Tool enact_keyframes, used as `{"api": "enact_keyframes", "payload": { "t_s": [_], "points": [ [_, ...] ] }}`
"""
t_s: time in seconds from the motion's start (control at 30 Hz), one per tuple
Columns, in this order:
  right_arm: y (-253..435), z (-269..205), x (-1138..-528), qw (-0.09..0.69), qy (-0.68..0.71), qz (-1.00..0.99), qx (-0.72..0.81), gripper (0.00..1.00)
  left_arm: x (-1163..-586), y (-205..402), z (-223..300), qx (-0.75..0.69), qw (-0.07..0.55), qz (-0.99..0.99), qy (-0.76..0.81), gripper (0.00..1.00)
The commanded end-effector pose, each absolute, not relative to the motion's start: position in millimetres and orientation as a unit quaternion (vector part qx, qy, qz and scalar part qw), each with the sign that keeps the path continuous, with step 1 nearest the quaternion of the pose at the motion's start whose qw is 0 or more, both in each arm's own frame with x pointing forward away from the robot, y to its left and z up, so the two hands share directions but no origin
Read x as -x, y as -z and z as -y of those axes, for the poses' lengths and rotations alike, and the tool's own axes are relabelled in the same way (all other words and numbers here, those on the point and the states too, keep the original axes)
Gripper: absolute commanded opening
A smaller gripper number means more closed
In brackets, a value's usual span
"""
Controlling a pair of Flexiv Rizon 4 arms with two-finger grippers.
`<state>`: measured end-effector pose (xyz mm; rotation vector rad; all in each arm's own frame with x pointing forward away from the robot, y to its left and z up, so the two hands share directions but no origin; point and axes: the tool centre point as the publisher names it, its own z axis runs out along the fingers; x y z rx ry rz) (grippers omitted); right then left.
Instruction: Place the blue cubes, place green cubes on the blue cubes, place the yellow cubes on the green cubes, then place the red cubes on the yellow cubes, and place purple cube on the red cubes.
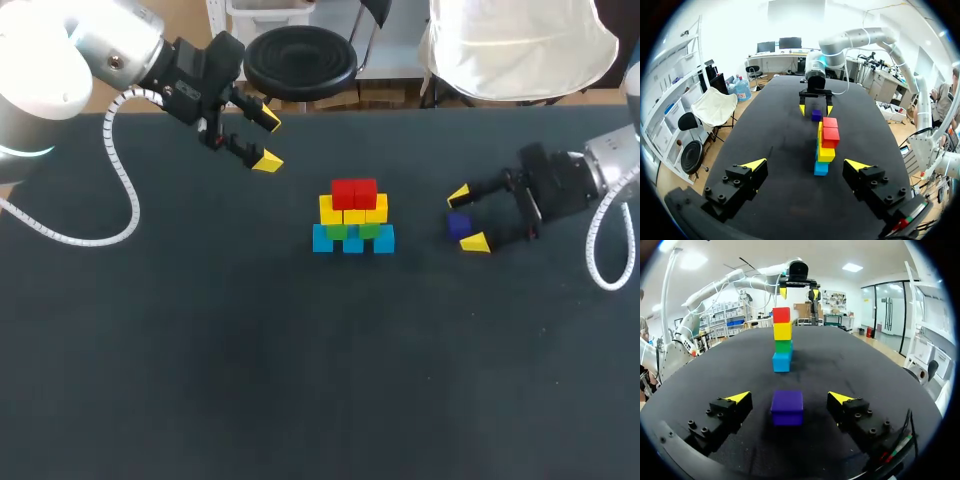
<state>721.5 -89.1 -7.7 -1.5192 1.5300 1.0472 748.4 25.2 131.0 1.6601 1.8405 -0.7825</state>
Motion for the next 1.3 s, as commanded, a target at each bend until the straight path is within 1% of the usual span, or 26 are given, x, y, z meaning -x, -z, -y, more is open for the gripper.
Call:
{"api": "enact_keyframes", "payload": {
  "t_s": [0.03,0.77,0.83,0.87,0.93,0.97,1.1,1.17,1.2,1.23,1.3],
  "points": [
    [3.7,89.0,-721.6,0.353,-0.395,-0.609,0.591,1.00,-749.5,-130.9,-25.2,-0.616,0.267,-0.682,0.290,1.00],
    [4.3,91.4,-717.5,0.352,-0.383,-0.624,0.583,1.00,-749.5,-130.9,-25.2,-0.616,0.267,-0.682,0.290,1.00],
    [4.7,90.4,-717.9,0.352,-0.383,-0.624,0.584,0.75,-749.5,-130.9,-25.2,-0.616,0.267,-0.682,0.290,1.00],
    [5.3,89.7,-718.1,0.351,-0.385,-0.622,0.585,0.66,-749.5,-130.9,-25.2,-0.616,0.267,-0.682,0.290,1.00],
    [6.3,88.8,-718.4,0.349,-0.386,-0.622,0.585,0.55,-749.5,-130.9,-25.2,-0.616,0.267,-0.682,0.290,1.00],
    [6.4,88.8,-718.3,0.348,-0.387,-0.622,0.585,0.51,-749.5,-130.9,-25.2,-0.616,0.267,-0.682,0.290,1.00],
    [6.7,87.8,-718.7,0.347,-0.388,-0.621,0.586,0.49,-749.5,-130.9,-25.2,-0.616,0.267,-0.682,0.290,1.00],
    [6.7,87.6,-718.8,0.345,-0.388,-0.621,0.587,0.46,-749.5,-130.9,-25.2,-0.616,0.267,-0.682,0.290,1.00],
    [6.7,87.6,-718.8,0.345,-0.388,-0.621,0.587,0.40,-749.5,-130.9,-25.2,-0.616,0.267,-0.682,0.290,1.00],
    [6.6,87.5,-718.6,0.345,-0.387,-0.621,0.587,0.30,-749.5,-130.9,-25.2,-0.616,0.267,-0.682,0.290,1.00],
    [6.2,87.9,-717.8,0.344,-0.387,-0.622,0.587,0.00,-749.5,-130.9,-25.2,-0.616,0.267,-0.682,0.290,1.00]
  ]
}}
